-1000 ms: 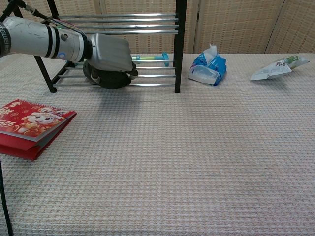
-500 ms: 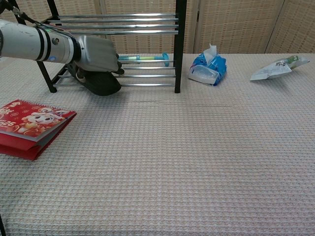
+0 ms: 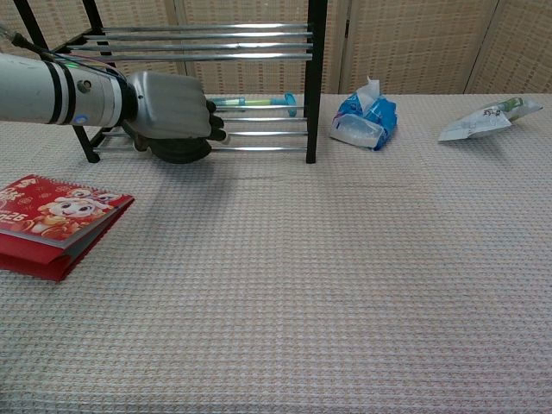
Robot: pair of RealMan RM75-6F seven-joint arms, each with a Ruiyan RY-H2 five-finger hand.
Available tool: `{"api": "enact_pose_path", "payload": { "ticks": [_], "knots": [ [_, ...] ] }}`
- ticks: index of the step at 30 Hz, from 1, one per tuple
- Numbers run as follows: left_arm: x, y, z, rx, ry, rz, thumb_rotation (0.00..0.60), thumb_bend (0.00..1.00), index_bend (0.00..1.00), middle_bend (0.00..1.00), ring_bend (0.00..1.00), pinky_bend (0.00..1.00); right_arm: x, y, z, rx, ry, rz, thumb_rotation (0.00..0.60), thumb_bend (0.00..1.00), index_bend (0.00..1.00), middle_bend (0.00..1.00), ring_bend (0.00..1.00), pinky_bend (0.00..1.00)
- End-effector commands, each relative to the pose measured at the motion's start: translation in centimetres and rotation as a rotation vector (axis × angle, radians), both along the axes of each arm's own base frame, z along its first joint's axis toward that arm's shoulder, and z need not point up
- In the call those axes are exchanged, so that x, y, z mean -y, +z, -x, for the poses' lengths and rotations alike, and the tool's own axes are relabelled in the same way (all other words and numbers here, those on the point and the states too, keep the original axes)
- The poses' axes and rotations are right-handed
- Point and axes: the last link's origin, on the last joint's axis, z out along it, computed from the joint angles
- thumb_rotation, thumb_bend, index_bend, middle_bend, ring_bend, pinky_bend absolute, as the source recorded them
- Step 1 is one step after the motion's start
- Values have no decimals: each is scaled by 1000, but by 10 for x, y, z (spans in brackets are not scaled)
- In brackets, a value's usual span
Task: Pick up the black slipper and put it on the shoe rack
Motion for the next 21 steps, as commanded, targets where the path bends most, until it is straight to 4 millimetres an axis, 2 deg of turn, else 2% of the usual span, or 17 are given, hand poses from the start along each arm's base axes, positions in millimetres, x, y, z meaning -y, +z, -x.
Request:
{"api": "enact_pose_path", "payload": {
  "ticks": [1, 11, 16, 21],
  "knots": [
    [4, -10, -4, 3, 0, 7, 600, 185, 158, 212, 238, 435, -1, 0, 0, -1, -2, 0, 600, 390, 204, 368, 257, 224],
    [-7, -25, -4, -42, 23, -40, 600, 185, 191, 208, 238, 435, -4, 2, 4, 2, -21, 8, 600, 390, 204, 368, 257, 224],
    [-7, -24, 4, -70, 41, -55, 600, 185, 218, 208, 238, 435, -4, 2, 5, 3, -21, 8, 600, 390, 204, 368, 257, 224],
    [-8, -20, 12, -78, 67, -71, 600, 185, 294, 208, 222, 435, -4, 1, 5, 7, -15, 8, 600, 390, 204, 368, 257, 224]
  ]
}}
